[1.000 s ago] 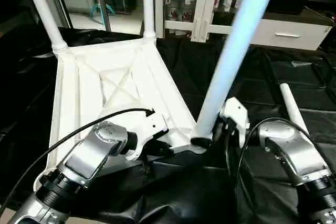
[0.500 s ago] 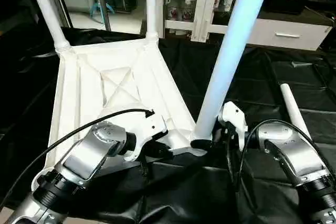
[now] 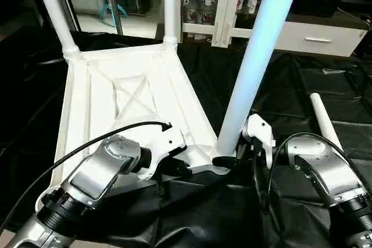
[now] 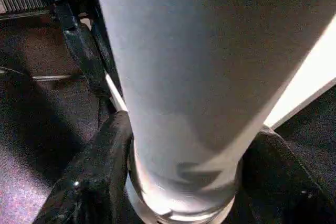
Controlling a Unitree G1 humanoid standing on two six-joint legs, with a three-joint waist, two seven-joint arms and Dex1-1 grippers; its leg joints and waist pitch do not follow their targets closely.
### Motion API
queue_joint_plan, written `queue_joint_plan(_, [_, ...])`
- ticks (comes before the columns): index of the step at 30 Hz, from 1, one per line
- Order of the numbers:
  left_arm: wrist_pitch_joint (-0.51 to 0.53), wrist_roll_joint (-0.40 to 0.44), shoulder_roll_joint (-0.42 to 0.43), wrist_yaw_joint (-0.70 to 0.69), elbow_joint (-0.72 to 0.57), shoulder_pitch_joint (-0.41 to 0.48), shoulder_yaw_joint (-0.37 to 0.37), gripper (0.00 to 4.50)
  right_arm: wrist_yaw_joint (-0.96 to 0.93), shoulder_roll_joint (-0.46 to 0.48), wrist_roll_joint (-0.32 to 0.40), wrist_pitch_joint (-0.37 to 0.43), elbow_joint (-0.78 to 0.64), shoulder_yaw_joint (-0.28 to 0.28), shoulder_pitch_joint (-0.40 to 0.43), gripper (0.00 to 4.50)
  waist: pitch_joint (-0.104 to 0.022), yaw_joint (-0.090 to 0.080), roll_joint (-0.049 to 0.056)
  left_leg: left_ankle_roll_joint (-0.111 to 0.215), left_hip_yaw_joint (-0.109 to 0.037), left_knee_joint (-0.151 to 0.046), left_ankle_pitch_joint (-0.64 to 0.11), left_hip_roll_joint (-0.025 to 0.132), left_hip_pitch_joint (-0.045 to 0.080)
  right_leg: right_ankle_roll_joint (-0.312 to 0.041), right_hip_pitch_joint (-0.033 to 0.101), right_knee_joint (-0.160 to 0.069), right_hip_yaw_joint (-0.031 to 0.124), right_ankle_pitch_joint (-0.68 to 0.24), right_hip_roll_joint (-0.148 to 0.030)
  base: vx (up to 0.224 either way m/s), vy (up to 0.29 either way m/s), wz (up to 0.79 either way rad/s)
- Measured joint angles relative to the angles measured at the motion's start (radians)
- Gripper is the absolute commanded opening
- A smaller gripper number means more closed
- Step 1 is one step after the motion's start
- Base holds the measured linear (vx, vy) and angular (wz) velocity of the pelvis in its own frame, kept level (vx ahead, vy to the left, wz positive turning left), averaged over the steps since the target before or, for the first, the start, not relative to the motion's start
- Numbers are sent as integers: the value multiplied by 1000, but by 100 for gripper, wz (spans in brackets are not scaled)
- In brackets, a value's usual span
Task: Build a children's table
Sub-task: Rotate leg to tighten
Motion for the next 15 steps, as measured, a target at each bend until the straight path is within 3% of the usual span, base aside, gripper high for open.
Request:
queue_joint_plan(5, [1,1,-69,78,63,0,49,0,-116,87,8,0,100,-62,-8,264,1,-10,-2,0,0,0,0,0,9,-2,7,-1,0,1,0,0,0,0])
queue_joint_plan(11, [9,1,-216,246,180,-28,122,0,-384,227,12,-4,234,-152,-53,264,3,-54,-7,-1,-1,0,0,0,14,2,10,-1,0,-1,0,0,0,0])
queue_joint_plan(15, [11,3,-314,364,277,-72,168,0,-581,318,-1,-25,303,-197,-90,264,3,-62,-5,-2,-1,0,0,0,15,2,9,-1,0,-1,0,0,0,0])
